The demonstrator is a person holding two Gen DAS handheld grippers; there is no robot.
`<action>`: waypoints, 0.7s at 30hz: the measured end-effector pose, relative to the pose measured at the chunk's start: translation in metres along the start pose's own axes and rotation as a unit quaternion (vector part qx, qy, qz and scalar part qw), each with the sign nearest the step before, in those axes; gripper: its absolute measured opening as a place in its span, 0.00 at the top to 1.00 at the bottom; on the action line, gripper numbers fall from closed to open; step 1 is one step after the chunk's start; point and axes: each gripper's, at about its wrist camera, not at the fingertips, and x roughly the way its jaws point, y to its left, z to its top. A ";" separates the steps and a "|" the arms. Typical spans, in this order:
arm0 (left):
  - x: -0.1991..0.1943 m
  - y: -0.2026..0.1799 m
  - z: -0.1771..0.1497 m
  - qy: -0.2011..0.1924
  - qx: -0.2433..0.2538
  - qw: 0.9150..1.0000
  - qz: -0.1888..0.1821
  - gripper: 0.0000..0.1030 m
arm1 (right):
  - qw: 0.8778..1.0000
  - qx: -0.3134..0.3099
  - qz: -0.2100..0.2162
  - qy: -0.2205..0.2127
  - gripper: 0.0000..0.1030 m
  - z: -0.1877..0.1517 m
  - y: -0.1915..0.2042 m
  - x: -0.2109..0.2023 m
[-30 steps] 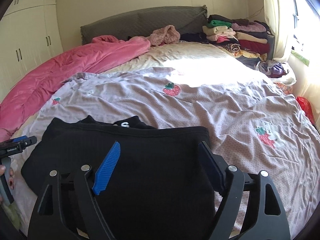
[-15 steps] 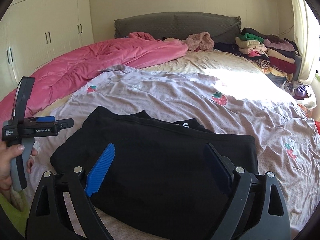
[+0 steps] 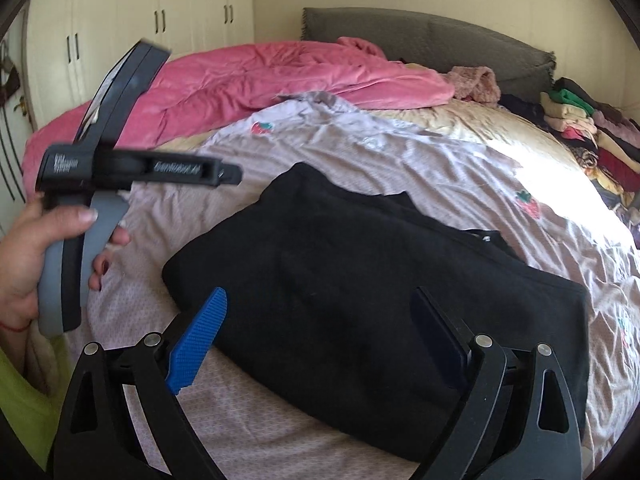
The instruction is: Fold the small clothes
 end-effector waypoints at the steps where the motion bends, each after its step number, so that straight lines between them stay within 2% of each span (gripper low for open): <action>1: 0.001 0.001 0.000 0.001 -0.002 1.000 0.000 0.09 | 1.000 -0.005 0.002 0.003 0.11 -0.002 0.004 0.003; 5: 0.006 0.004 -0.001 0.007 -0.006 1.000 0.001 0.09 | 0.999 -0.022 0.009 0.021 0.11 -0.012 0.019 0.015; 11: 0.015 0.008 -0.001 0.015 -0.015 1.000 -0.001 0.09 | 0.997 -0.064 -0.003 0.046 0.11 -0.030 0.042 0.035; 21: 0.025 0.005 -0.004 0.026 -0.017 0.999 -0.006 0.09 | 0.986 -0.145 -0.074 0.044 0.09 -0.038 0.063 0.064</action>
